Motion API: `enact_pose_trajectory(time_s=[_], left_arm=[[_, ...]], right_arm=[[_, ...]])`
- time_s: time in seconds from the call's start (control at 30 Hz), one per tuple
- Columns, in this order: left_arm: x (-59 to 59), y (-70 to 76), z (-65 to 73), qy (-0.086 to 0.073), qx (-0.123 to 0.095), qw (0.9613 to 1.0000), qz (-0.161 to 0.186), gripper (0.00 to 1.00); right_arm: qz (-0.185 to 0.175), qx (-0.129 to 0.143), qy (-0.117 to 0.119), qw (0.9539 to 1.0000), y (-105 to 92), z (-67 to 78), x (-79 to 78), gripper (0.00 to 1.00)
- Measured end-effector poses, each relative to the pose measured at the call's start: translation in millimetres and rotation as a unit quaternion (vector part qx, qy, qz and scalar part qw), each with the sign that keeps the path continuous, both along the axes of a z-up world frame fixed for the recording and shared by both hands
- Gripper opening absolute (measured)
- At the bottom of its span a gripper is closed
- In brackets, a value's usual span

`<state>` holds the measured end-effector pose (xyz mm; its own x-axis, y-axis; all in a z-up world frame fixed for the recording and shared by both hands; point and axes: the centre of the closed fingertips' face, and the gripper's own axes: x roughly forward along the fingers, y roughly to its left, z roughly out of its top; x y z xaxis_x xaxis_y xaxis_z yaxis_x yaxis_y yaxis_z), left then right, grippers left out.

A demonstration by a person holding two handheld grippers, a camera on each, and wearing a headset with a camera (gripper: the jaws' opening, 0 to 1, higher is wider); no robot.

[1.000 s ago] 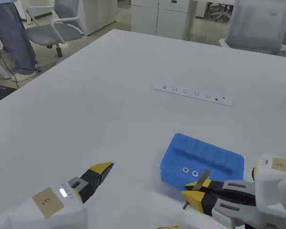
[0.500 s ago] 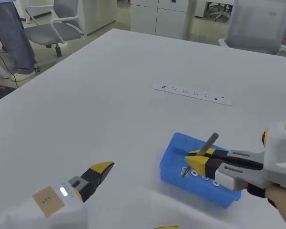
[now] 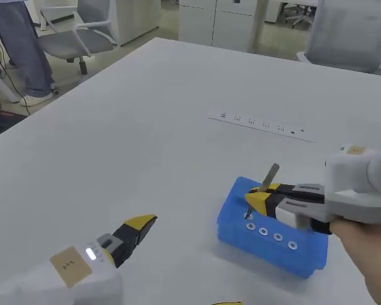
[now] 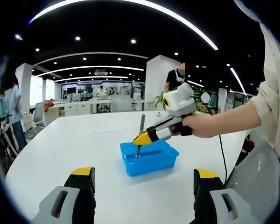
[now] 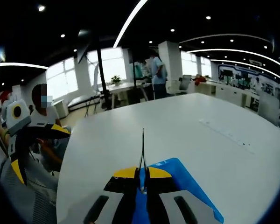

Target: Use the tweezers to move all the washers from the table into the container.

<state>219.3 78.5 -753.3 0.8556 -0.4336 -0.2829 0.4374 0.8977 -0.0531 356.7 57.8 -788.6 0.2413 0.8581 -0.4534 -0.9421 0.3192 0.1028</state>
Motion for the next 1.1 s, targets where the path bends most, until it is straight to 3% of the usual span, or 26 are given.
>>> enact_pose_trajectory(time_s=[0.33,0.63,0.73,0.83,1.0,1.1], left_arm=[[-2.5,-8.1,-2.8,0.003,0.014,0.9997,-0.02,0.89],[-2.1,-8.9,3.2,-0.004,-0.013,0.9997,-0.02,0.9],[-2.1,-8.4,7.3,-0.008,-0.029,0.9994,-0.019,0.89],[-2.0,-2.6,9.6,-0.008,-0.034,0.9994,-0.009,0.88],[-1.4,7.1,15.0,0.007,-0.093,0.9957,0.0,0.83],[0.8,17.1,14.1,0.012,-0.079,0.9967,-0.006,0.81]], right_arm=[[0.007,-0.015,0.002,0.9999,10.0,-24.2,13.6,0.03],[0.007,-0.014,0.009,0.9998,14.1,-28.8,13.4,0.03],[0.001,-0.031,0.009,0.9995,10.7,-35.6,14.0,0.03],[-0.003,-0.03,0.014,0.9995,9.0,-37.2,13.2,0.03],[0.003,-0.033,0.006,0.9994,9.2,-37.4,13.2,0.04],[0.01,-0.03,0.006,0.9995,9.7,-36.1,10.8,0.04]])
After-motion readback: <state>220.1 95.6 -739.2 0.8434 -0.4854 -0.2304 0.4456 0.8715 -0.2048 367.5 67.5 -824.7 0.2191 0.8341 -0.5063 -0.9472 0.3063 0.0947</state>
